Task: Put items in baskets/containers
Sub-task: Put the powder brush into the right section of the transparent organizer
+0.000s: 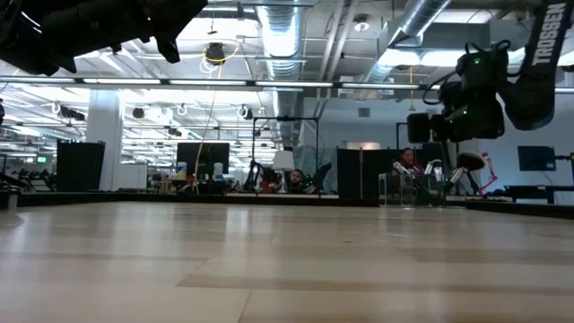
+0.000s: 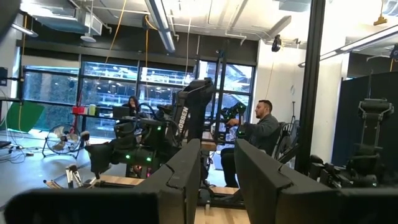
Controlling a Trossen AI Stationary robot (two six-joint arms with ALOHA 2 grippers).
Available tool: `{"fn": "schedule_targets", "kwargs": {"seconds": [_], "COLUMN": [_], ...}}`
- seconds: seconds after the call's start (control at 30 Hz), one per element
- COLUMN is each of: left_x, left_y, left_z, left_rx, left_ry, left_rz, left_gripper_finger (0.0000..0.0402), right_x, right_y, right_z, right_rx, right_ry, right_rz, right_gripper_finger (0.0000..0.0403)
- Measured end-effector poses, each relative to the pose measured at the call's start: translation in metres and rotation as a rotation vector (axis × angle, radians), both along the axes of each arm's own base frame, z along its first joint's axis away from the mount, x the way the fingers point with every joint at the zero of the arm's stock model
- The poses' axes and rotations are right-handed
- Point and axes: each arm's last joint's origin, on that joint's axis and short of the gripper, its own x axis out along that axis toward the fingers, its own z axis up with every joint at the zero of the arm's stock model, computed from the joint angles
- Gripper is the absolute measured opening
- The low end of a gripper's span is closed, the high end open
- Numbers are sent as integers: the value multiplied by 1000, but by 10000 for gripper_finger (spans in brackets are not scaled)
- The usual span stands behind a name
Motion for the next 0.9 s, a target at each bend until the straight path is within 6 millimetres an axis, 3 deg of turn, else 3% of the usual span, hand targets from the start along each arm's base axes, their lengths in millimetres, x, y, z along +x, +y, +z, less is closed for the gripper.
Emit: {"fn": "schedule_targets", "kwargs": {"seconds": [0.33, 0.9], "left_x": [0, 0], "left_y": [0, 0], "left_z": [0, 0], "left_rx": [0, 1], "left_ry": [0, 0], "left_rz": [0, 0], "left_gripper_finger": [97, 97], "right_x": [9, 13], "right_y": [-15, -11], "right_z": [-19, -26], "right_rx": [48, 82], "right_ry": [36, 62], "right_rz": [-25, -23], "right_gripper_finger": [43, 57]}}
